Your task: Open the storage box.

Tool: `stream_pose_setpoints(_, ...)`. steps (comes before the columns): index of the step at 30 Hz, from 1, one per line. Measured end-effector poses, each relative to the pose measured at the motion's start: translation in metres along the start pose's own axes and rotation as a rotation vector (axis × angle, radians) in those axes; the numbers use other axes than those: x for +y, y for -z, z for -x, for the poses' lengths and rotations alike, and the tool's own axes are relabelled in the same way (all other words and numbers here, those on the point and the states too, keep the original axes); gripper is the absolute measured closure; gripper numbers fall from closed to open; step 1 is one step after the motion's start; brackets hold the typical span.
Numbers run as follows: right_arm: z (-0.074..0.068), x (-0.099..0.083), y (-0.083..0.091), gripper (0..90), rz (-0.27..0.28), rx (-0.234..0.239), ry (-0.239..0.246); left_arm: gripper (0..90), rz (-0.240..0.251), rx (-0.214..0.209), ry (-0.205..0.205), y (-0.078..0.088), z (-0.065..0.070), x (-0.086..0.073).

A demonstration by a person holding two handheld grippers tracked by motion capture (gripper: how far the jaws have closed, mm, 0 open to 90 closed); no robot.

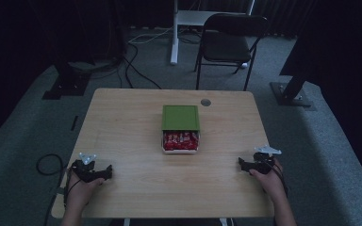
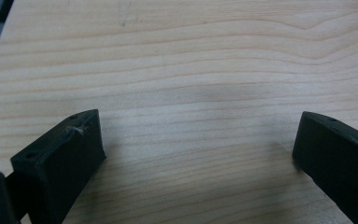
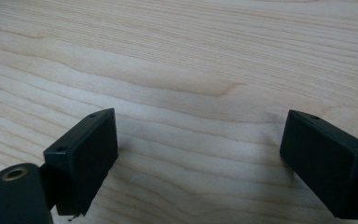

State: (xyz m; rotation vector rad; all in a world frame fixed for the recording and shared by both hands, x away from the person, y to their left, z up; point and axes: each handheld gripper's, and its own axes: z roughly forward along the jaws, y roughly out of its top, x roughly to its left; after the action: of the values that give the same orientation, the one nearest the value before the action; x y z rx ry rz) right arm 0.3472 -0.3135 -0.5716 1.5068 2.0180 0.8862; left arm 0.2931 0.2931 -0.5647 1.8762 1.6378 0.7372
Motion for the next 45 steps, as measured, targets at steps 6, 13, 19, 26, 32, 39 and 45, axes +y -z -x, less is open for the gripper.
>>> stream_pose_setpoints(6, 0.000, 0.000, 0.000, 10.7, 0.001, 0.001, -0.001, 5.2, 0.017, 0.000, -0.065, 0.001, 0.012, 0.001)
stream_pose_setpoints(13, 0.000, 0.000, 0.000, 10.7, 0.001, 0.001, -0.001, 5.2, 0.056, -0.009, -0.135, 0.002, 0.029, 0.012)
stream_pose_setpoints(19, 0.000, 0.000, 0.000, 10.7, 0.001, 0.001, 0.000, 5.2, 0.060, 0.000, -0.221, 0.000, 0.043, 0.019)
stream_pose_setpoints(26, 0.000, 0.000, 0.000, 10.7, 0.001, 0.001, -0.001, 5.2, 0.082, -0.027, -0.279, 0.000, 0.059, 0.025)
stream_pose_setpoints(32, 0.000, 0.000, 0.000, 10.6, 0.001, 0.001, 0.000, 5.2, 0.144, -0.064, -0.350, -0.003, 0.075, 0.031)
stream_pose_setpoints(39, 0.000, 0.000, 0.000, 10.7, 0.001, 0.001, 0.000, 5.2, 0.186, -0.106, -0.415, -0.001, 0.093, 0.036)
stream_pose_setpoints(45, 0.000, 0.000, 0.000, 10.7, 0.001, 0.001, -0.002, 5.2, 0.221, -0.158, -0.478, 0.005, 0.110, 0.039)
